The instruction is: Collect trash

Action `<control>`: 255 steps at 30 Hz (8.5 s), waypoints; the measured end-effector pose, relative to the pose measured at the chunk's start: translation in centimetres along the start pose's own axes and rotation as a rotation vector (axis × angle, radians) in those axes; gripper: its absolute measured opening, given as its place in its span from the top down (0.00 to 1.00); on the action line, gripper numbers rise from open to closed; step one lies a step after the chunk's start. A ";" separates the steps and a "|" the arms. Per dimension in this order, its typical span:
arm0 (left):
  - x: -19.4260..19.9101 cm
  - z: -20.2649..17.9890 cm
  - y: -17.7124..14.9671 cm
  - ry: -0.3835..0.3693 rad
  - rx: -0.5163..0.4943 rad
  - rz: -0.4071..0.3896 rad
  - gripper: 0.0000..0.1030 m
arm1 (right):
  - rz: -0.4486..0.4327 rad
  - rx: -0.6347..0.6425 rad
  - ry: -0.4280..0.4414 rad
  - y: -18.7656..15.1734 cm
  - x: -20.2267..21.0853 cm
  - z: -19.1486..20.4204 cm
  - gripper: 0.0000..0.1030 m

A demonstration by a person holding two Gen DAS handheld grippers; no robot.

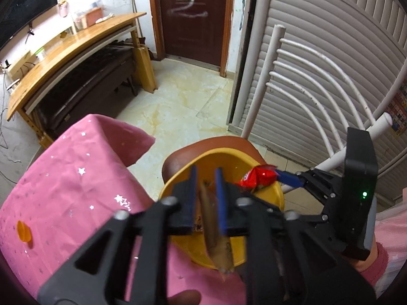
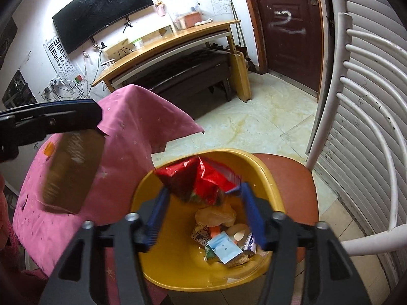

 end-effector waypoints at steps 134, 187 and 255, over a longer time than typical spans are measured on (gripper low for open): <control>16.5 13.8 -16.3 0.343 0.166 -0.118 0.73 | -0.161 0.228 0.114 7.6 3.6 18.2 0.65; 17.6 19.4 -23.2 0.357 0.407 0.040 0.66 | 0.030 0.162 -0.008 2.5 -2.3 6.3 0.54; -3.8 -0.5 -5.1 -0.053 0.028 0.074 0.37 | -0.143 -0.212 -0.048 3.8 2.3 -4.8 0.30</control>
Point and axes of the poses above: each gripper's, at about its wrist camera, not at the fingertips, and x roughly against the way its jaws point, z to its left, y to its top, the point moved 4 cm from there along -x, roughly the way its jaws point, and after that the axes turned 13 degrees about -y, right-handed, at the moved point
